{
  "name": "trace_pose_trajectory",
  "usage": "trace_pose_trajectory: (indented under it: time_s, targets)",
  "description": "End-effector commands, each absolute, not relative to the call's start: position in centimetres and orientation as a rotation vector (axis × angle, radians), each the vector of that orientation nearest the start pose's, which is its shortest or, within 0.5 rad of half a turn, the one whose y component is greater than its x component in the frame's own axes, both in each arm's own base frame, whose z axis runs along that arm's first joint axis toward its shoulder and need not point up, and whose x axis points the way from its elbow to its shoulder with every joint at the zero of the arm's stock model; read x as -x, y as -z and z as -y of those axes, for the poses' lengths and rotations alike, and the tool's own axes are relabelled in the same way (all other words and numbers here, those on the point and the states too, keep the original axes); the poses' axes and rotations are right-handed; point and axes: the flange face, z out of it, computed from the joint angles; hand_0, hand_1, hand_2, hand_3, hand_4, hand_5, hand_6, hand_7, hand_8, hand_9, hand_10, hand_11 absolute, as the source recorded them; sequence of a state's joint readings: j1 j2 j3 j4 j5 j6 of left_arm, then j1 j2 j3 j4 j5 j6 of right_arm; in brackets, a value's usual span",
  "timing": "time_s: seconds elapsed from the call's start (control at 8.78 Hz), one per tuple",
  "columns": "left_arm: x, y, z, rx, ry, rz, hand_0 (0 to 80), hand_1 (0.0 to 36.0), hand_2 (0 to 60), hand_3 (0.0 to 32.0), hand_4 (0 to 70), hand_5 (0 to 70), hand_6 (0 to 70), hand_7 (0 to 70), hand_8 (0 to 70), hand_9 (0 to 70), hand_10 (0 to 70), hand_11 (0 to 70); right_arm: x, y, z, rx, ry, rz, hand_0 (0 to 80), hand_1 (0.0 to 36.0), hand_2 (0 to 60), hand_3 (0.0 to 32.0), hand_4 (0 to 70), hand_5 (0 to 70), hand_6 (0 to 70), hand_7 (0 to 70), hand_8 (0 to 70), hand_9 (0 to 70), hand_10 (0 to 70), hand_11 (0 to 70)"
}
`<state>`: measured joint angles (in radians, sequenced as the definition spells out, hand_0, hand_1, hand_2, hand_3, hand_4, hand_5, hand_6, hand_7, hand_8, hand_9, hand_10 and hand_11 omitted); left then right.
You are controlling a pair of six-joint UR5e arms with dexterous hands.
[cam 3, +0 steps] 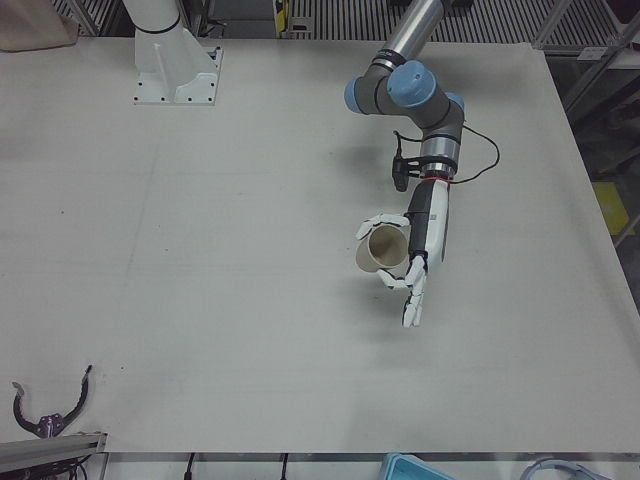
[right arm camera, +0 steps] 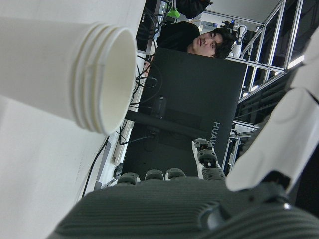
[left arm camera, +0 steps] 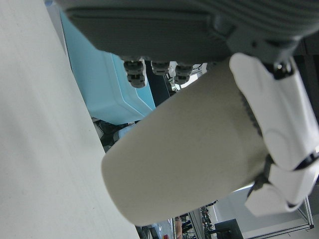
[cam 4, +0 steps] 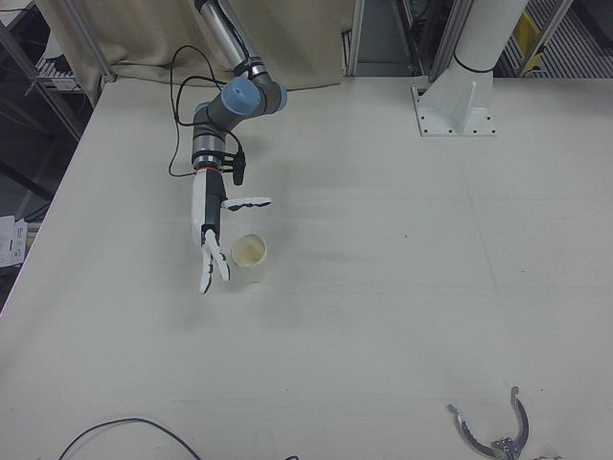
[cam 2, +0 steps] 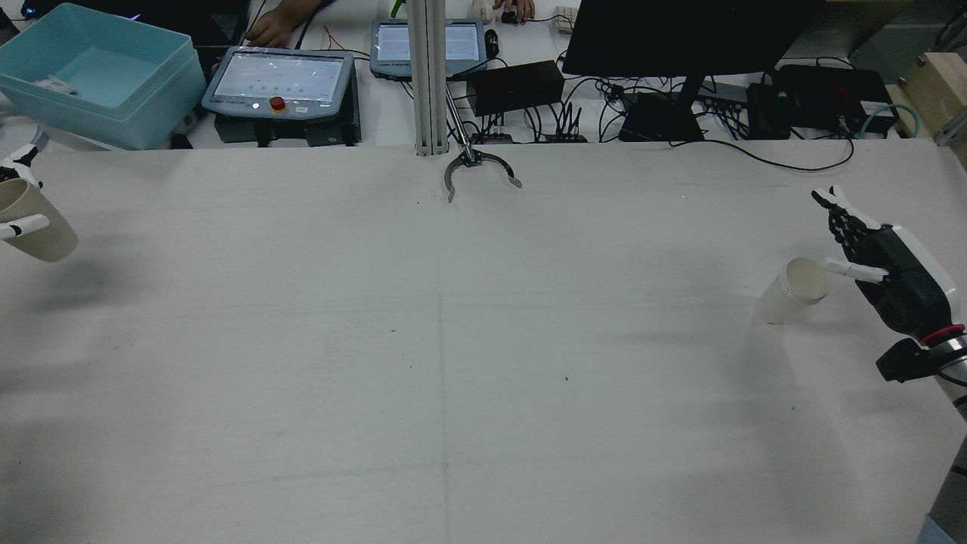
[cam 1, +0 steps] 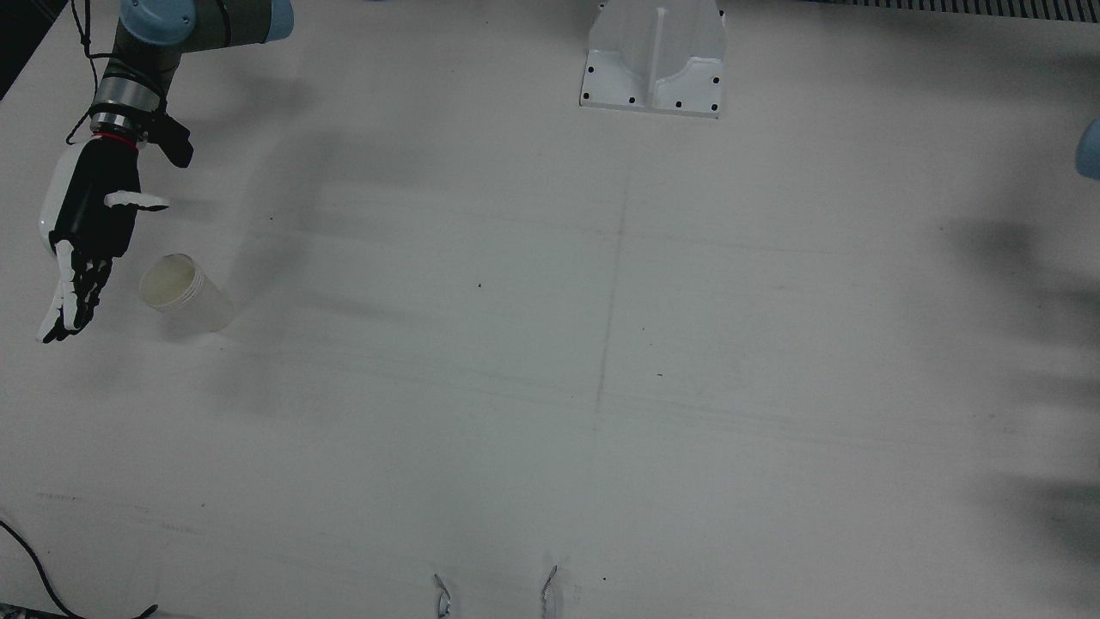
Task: Pour water
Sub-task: 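Close the right hand fingers around the paper cup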
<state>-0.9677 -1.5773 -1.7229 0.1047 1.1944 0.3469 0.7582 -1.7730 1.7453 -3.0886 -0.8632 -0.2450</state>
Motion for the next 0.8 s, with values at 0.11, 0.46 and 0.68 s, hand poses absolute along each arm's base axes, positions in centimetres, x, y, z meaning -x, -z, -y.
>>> trace_pose_trajectory:
  time_s: [0.11,0.46,0.68]
  targets:
    - [-13.3,-62.5,49.3,-0.104,1.874,-2.025,40.7,36.0,60.0,0.0,24.3,65.0,4.2,7.8,1.9,4.6,6.3,11.0,13.3,-75.6,39.4,0.224,2.516,-2.341,41.1,9.8,6.0,0.0,0.0,0.3,0.0,0.0,0.0,0.0,0.2,1.6]
    - [-12.9,-62.9,49.0,-0.105,1.885,-2.02,40.5,36.0,60.0,0.0,24.1,64.4,4.0,7.3,1.7,4.4,6.2,10.8,16.3,-75.1,41.2,0.193,2.5,-2.371,41.7,10.1,6.7,0.0,0.0,1.1,0.0,0.0,0.0,0.0,0.3,1.7]
    - [-12.7,-62.9,48.9,-0.093,1.895,-2.024,40.7,36.0,60.0,0.0,24.2,64.2,3.8,7.1,1.7,4.3,6.1,10.8,18.5,-75.0,41.5,0.16,2.507,-2.397,41.7,10.1,6.7,0.0,0.0,1.1,0.0,0.0,0.0,0.0,0.6,2.1]
